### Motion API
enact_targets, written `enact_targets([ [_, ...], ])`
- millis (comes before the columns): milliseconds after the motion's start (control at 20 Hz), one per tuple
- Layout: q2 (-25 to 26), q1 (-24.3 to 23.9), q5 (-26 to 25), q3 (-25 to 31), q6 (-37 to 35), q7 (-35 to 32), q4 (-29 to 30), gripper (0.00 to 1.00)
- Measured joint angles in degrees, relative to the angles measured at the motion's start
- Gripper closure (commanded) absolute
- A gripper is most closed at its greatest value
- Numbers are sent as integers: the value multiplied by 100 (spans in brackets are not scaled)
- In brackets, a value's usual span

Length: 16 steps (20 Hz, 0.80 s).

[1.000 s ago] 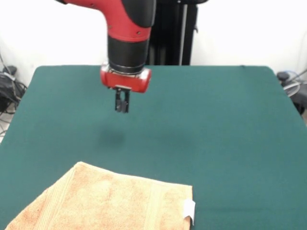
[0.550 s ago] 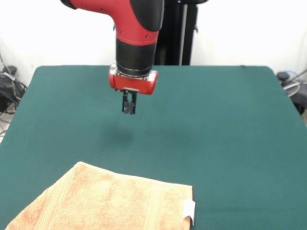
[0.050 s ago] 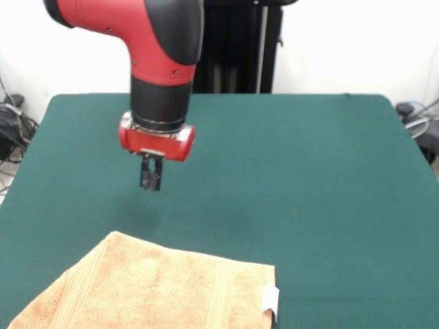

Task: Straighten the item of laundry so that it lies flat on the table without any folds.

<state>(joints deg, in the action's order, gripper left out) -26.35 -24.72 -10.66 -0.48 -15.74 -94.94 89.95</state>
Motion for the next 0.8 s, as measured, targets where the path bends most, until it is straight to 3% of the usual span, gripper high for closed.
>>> enact_targets([
  [800,359,-36,-14,20,-1368,0,-1723,100],
])
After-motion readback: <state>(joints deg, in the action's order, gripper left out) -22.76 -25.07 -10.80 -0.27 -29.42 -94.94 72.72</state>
